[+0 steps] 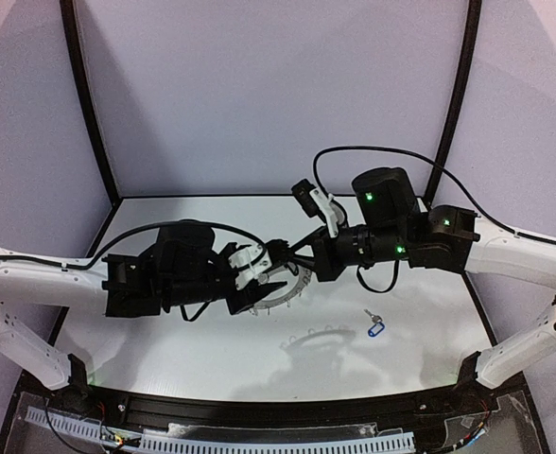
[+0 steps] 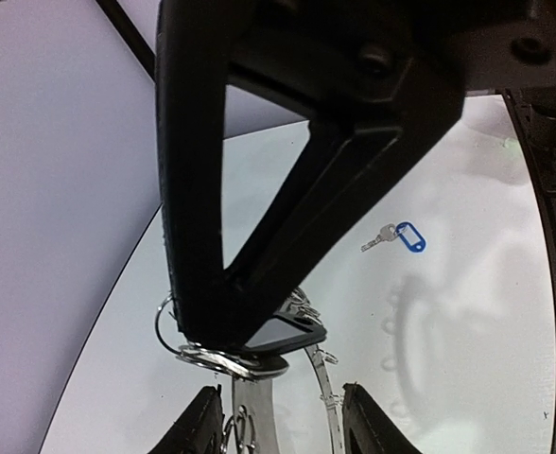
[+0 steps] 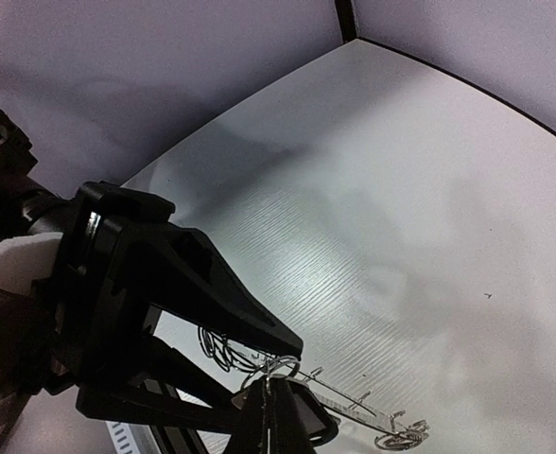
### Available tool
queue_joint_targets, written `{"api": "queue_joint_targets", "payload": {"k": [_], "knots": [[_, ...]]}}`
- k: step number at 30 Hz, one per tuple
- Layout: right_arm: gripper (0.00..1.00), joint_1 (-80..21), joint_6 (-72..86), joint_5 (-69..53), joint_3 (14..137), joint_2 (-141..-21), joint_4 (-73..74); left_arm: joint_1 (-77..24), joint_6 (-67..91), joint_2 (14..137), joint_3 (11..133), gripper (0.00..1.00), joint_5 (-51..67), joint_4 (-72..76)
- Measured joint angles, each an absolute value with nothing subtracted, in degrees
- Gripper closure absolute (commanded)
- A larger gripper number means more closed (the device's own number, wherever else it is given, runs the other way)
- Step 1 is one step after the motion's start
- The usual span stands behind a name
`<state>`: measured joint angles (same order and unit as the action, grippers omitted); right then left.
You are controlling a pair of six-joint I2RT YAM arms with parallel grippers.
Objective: Put the keys on the keyring
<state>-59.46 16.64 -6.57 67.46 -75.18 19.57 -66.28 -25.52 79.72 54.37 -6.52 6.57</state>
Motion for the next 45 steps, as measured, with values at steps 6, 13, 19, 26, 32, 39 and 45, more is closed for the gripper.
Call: {"api": "queue_joint_targets", "payload": {"k": [6, 13, 19, 26, 32, 39, 45], "knots": [[1.0, -59.46, 16.6, -7.9, 67.46, -74.87, 19.49, -66.28, -25.91, 79.81, 54.37, 0.59, -7.68, 8.27], [1.0, -59.46, 16.38, -9.17, 67.46, -74.87, 19.73, -66.28, -26.2, 79.85, 54.37, 0.66, -7.66, 10.57], [1.0, -59.46, 16.1, -9.21, 67.46, -74.87, 20.01, -66.3, -26.33, 80.6, 54.37, 0.76, -7.73, 11.18], [1.0, -59.46, 15.14, -9.1, 67.46, -74.35, 21.32, -66.43, -26.59, 80.86, 54.37, 0.91, -8.43, 11.4], [1.0, -59.46, 14.87, -8.93, 67.48, -73.91, 22.39, -66.5, -26.85, 80.86, 54.35, 0.99, -8.95, 11.94], [1.0, -59.18, 15.27, -8.01, 67.53, -73.67, 23.68, -66.92, -27.62, 80.05, 52.1, 0.99, -8.01, 14.35], [1.0, -57.63, 18.0, -11.86, 68.82, -74.76, 25.17, -67.31, -29.08, 78.43, 49.63, 0.99, -6.85, 17.26]]}}
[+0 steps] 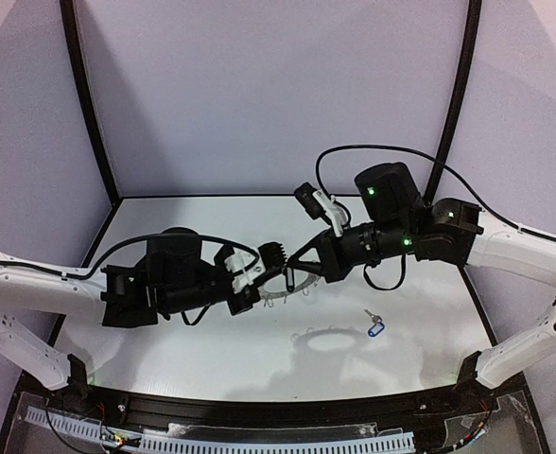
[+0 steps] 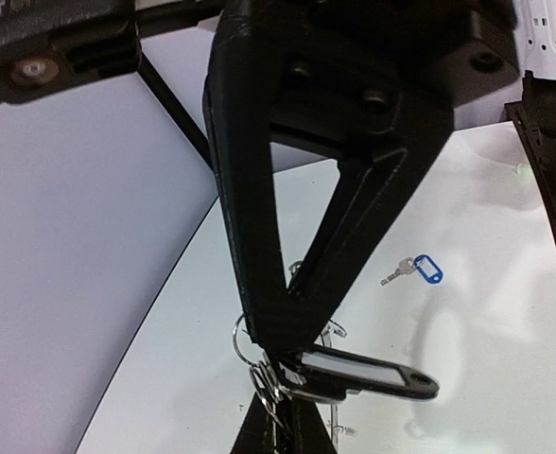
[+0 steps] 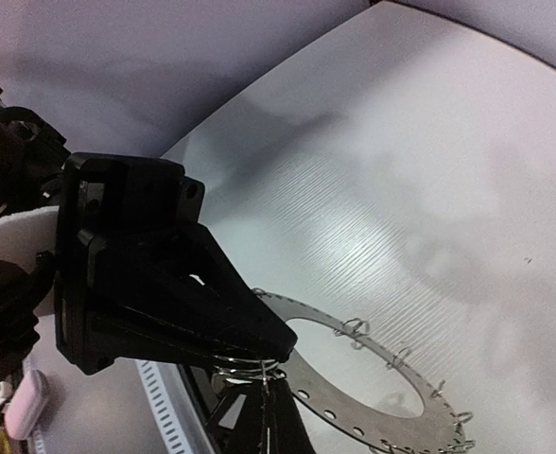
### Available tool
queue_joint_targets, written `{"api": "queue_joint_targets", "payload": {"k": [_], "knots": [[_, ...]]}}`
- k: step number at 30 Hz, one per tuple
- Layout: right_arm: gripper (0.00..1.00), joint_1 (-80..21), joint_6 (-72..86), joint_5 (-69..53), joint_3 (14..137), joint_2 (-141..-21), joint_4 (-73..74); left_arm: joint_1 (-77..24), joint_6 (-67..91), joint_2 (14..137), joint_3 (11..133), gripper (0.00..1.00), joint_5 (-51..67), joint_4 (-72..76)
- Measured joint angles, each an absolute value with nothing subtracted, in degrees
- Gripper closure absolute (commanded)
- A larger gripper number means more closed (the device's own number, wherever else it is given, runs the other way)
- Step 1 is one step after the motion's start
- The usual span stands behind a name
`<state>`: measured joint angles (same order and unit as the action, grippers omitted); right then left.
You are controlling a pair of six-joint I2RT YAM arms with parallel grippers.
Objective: Put the keys on the keyring
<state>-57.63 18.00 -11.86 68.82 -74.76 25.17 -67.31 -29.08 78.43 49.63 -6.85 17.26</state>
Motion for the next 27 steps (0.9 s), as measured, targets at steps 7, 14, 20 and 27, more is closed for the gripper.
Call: {"api": "queue_joint_targets", "payload": {"k": [7, 14, 20, 27], "knots": [[1.0, -51.22, 24.21, -26.68, 74.87, -80.62, 31.57, -68.12, -34.09, 78.35, 48.58, 0.99, -9.85, 18.7], [1.0, -46.24, 26.79, -39.13, 80.93, -87.35, 42.26, -70.46, -40.73, 80.82, 48.58, 0.99, -14.5, 19.86], [1.0, -44.27, 27.92, -45.45, 83.55, -93.86, 49.52, -71.57, -43.97, 82.94, 47.7, 0.99, -15.99, 19.29], [1.0, -44.05, 28.23, -48.21, 85.08, -96.75, 51.4, -71.85, -43.94, 82.91, 46.28, 0.96, -16.19, 20.14]]}}
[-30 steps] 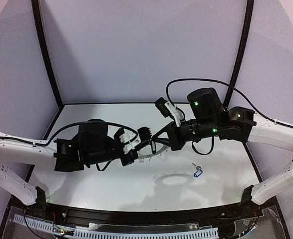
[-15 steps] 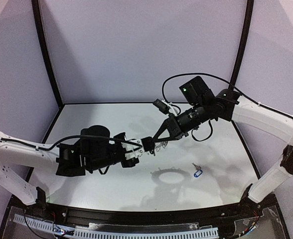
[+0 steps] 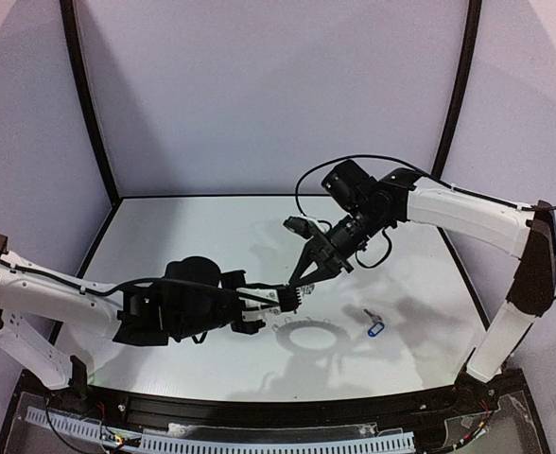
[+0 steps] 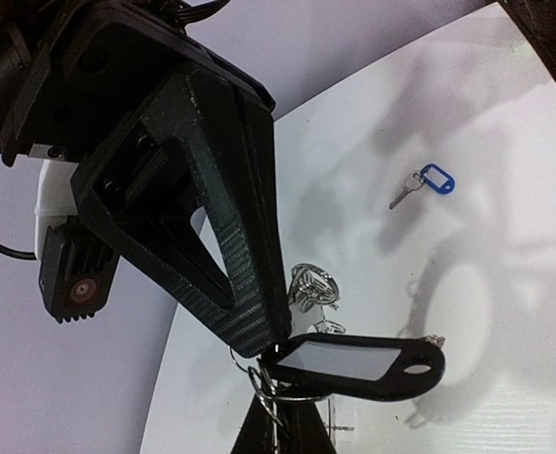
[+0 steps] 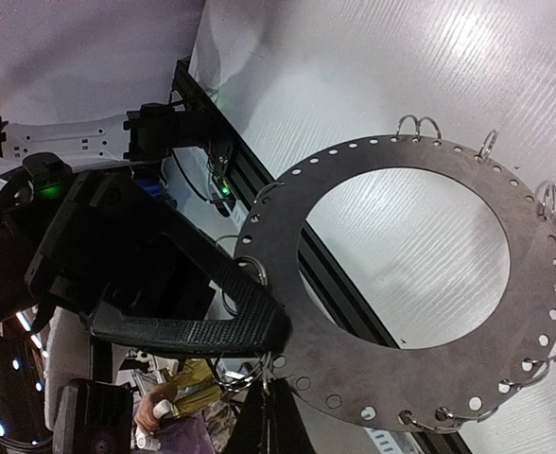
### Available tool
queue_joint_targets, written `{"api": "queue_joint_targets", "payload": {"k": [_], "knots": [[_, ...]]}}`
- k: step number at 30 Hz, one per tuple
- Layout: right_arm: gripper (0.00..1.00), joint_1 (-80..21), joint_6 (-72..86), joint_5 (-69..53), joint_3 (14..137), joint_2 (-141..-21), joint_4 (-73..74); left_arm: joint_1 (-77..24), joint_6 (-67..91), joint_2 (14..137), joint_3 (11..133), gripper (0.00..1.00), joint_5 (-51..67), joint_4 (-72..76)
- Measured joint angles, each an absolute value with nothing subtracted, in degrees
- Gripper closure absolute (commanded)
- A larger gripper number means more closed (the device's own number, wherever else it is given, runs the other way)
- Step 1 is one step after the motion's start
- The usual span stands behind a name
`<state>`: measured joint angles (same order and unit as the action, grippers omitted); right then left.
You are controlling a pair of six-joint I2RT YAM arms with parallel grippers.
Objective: Put the keys on the keyring
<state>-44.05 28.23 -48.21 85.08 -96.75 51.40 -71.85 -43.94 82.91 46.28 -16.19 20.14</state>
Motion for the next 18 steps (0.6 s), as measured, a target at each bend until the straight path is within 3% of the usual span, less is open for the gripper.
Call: {"api": "queue_joint_targets", "payload": {"k": [2, 6, 18], "knots": [[1.0, -44.07, 27.64, -47.75, 85.06, -96.03, 50.81, -71.85, -43.35, 82.78, 46.28, 0.85, -16.45, 20.8], [1.0, -43.83, 25.54, -45.47, 84.44, -92.14, 46.89, -72.31, -41.52, 81.97, 46.28, 0.8, -16.1, 23.81], [1.0, -46.15, 18.59, -41.47, 83.77, -86.98, 43.33, -73.41, -36.93, 81.56, 47.07, 0.91, -18.06, 28.16]]}}
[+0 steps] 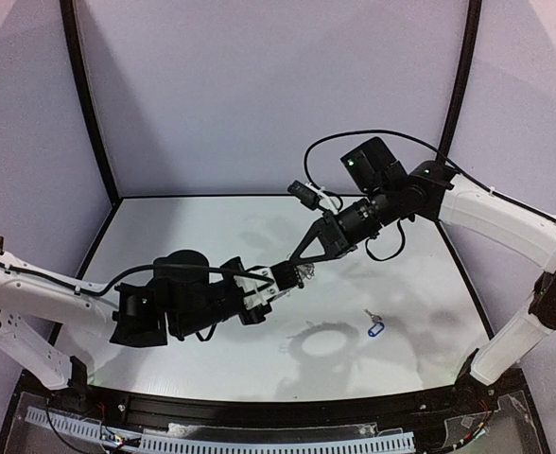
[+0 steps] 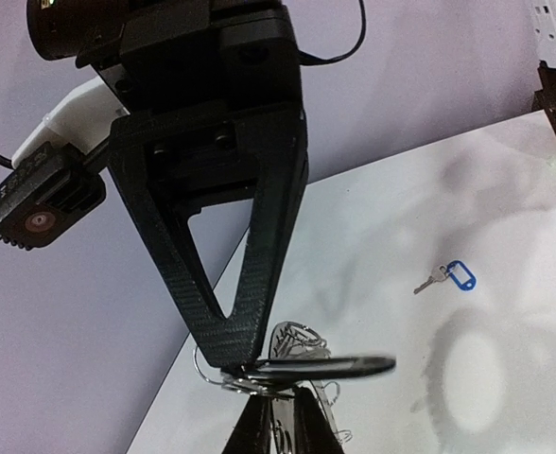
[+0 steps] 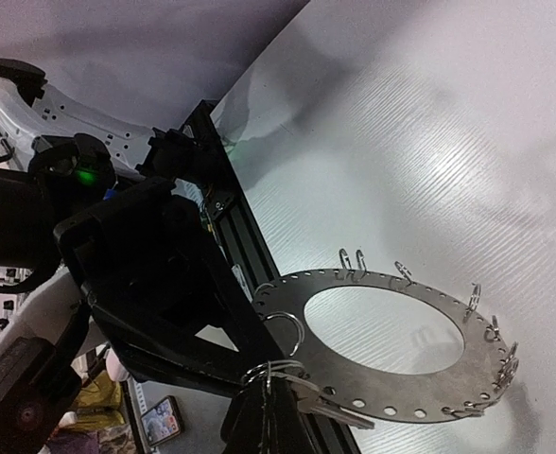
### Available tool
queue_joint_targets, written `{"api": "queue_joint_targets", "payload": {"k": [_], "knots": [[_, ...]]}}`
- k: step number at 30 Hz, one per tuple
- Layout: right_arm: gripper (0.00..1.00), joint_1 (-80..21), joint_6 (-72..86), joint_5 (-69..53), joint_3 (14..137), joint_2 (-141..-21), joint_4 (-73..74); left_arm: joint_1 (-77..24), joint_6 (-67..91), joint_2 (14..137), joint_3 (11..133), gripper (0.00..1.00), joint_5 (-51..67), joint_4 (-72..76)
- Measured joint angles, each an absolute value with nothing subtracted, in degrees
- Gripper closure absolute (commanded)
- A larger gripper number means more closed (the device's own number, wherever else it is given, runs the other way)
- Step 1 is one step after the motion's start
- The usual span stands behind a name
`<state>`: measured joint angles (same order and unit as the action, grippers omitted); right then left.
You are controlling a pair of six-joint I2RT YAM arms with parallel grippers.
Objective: Put the keys on the keyring
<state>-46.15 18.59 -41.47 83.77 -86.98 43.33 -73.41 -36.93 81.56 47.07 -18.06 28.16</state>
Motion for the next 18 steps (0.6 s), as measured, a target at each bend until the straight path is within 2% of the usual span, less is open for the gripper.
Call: {"api": "queue_joint_targets", "payload": {"k": [9, 18], "knots": [[1.0, -47.77, 15.57, -37.52, 84.16, -86.96, 43.29, -73.43, -31.9, 82.56, 49.06, 0.92, -21.8, 26.15], [1.0, -49.25, 13.82, -34.37, 84.64, -86.67, 43.29, -73.56, -26.35, 82.83, 51.18, 0.89, -24.05, 21.67]]}}
